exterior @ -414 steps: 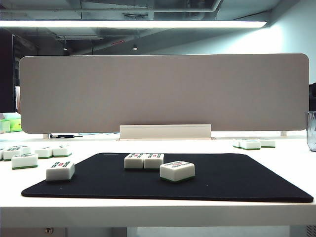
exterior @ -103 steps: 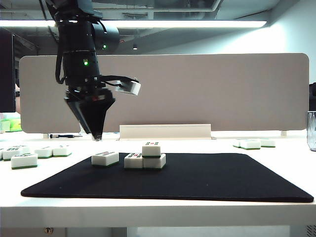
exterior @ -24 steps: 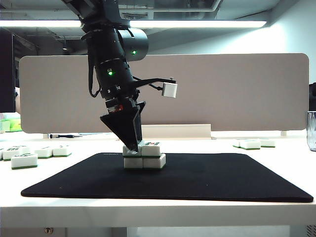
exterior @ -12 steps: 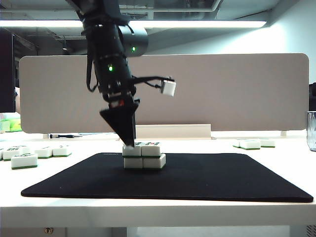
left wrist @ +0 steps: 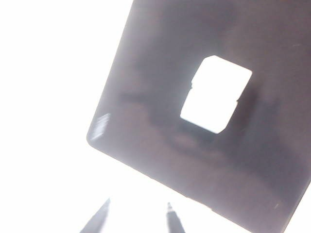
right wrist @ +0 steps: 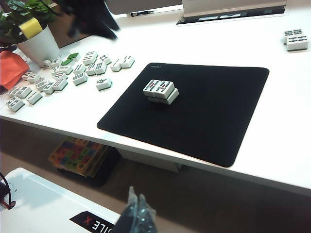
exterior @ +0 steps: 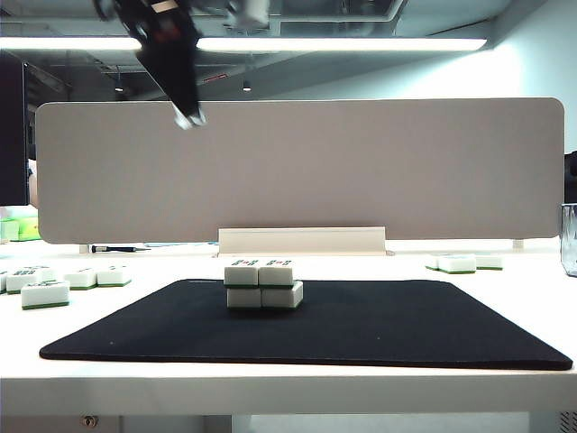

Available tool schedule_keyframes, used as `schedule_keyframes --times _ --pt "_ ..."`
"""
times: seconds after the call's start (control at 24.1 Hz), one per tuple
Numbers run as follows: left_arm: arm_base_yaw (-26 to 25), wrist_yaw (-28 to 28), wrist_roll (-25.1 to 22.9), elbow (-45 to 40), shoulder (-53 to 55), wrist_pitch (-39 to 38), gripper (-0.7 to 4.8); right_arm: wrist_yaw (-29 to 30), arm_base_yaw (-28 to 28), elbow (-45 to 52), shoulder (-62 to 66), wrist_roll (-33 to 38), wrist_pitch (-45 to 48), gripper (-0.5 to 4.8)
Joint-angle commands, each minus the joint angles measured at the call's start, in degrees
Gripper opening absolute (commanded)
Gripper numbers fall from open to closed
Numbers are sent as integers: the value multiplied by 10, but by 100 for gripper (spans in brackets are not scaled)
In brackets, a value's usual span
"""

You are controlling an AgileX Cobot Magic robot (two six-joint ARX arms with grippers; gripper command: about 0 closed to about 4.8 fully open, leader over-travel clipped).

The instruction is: Arrange four mahjong tiles into a neat stack, creating two layers of paired tiles.

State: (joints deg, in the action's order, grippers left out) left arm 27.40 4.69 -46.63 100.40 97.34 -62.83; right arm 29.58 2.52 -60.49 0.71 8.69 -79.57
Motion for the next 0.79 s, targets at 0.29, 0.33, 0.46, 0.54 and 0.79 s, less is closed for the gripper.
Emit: schedule_keyframes --times 0.29,0.33,0.46,0.54,0.79 --pt "-75 7 143 -30 -117 15 111 -1 0 -2 -7 -2 5 -1" --pt "-80 7 143 -43 -129 18 111 -1 0 -2 -7 -2 5 -1" --pt "-111 5 141 -148 -220 71 111 -1 0 -2 -7 -2 5 -1" --pt "-126 5 141 -195 -262 95 111 -1 0 -2 -7 -2 5 -1" --pt "-137 5 144 -311 -373 139 111 -1 0 -2 -7 -2 5 -1"
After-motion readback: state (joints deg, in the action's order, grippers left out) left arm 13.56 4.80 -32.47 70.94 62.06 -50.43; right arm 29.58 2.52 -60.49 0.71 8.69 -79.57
